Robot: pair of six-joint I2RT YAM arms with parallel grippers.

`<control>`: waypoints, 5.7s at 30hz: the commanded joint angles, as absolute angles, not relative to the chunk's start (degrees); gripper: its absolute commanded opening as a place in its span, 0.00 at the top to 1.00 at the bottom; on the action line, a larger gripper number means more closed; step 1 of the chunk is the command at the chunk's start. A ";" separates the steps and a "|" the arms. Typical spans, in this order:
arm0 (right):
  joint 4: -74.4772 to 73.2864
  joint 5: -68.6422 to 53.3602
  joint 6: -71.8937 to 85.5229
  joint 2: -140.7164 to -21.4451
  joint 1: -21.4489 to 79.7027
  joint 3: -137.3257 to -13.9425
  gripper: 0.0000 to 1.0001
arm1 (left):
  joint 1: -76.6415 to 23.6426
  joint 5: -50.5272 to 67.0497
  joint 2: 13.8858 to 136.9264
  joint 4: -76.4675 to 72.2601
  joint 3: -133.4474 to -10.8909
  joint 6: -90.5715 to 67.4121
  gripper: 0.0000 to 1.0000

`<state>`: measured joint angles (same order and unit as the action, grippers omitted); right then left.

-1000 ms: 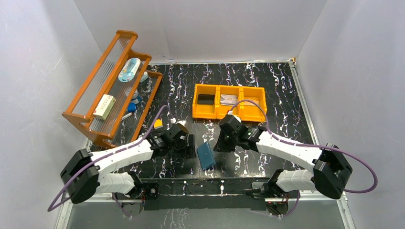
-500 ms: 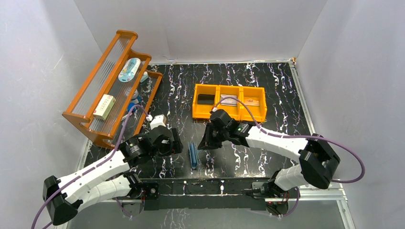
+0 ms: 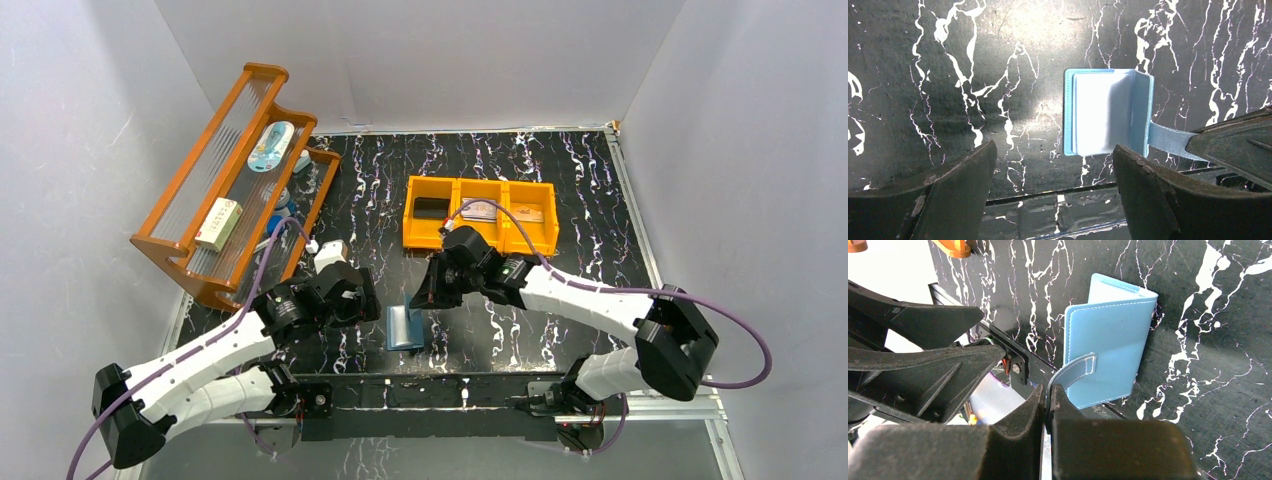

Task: Take the credit cards out of the card holder

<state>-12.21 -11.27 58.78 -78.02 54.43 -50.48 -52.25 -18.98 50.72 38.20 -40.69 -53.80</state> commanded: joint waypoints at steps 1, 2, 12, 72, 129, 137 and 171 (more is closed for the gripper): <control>-11.91 -9.07 60.42 -74.90 54.50 -51.38 0.96 | -52.07 -20.10 50.49 38.88 -43.10 -53.53 0.15; -13.40 -7.92 61.07 -74.95 54.26 -50.99 0.97 | -52.07 -19.88 50.53 38.77 -43.03 -53.53 0.15; -16.33 -5.72 64.52 -70.60 48.07 -39.93 0.95 | -52.06 -13.63 53.03 34.60 -42.01 -51.14 0.17; -6.43 -12.48 68.99 -61.98 42.44 -23.07 0.94 | -52.10 14.66 76.41 13.26 -48.99 -39.59 0.50; -15.00 -10.68 66.08 -64.50 43.70 -34.49 0.82 | -54.49 20.09 95.78 9.76 -51.15 -38.32 0.59; -19.39 -9.79 63.90 -62.43 43.71 -36.12 0.78 | -54.48 19.51 94.96 9.17 -51.04 -38.68 0.59; -17.92 -8.79 62.93 -71.02 45.76 -33.89 0.73 | -54.44 10.15 85.67 12.30 -46.51 -39.98 0.48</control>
